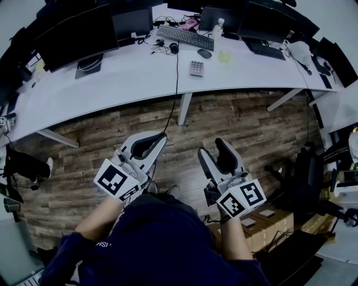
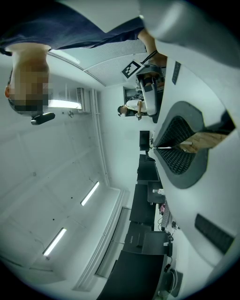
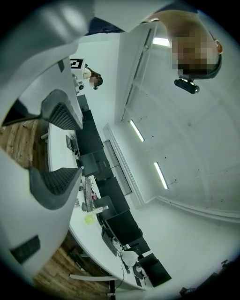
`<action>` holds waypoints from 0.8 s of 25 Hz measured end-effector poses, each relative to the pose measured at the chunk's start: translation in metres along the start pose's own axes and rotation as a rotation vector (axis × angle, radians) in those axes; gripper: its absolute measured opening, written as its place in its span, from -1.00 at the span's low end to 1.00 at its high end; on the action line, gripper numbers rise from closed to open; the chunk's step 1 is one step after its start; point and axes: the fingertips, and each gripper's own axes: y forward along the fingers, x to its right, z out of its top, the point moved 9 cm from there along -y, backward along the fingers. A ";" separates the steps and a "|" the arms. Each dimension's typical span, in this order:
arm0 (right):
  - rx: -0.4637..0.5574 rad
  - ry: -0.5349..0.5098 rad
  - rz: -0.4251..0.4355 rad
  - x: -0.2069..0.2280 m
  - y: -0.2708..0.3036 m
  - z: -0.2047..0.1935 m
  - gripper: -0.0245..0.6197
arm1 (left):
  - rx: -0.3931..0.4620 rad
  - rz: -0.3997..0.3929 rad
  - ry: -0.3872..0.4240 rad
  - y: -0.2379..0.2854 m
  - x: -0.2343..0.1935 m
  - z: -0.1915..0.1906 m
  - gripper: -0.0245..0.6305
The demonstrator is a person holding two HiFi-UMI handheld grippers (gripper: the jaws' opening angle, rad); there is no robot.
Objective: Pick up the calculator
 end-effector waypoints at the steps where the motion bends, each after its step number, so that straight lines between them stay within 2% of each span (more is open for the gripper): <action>1: 0.001 -0.001 0.003 0.001 -0.001 0.001 -0.12 | 0.001 0.001 0.001 0.001 0.002 0.000 -0.82; 10: 0.006 0.006 0.017 0.013 -0.011 0.002 -0.12 | 0.000 0.013 0.011 0.010 0.013 -0.001 -0.82; 20: 0.006 0.012 0.027 0.023 -0.004 0.004 -0.12 | 0.001 0.018 0.019 0.021 0.005 -0.002 -0.82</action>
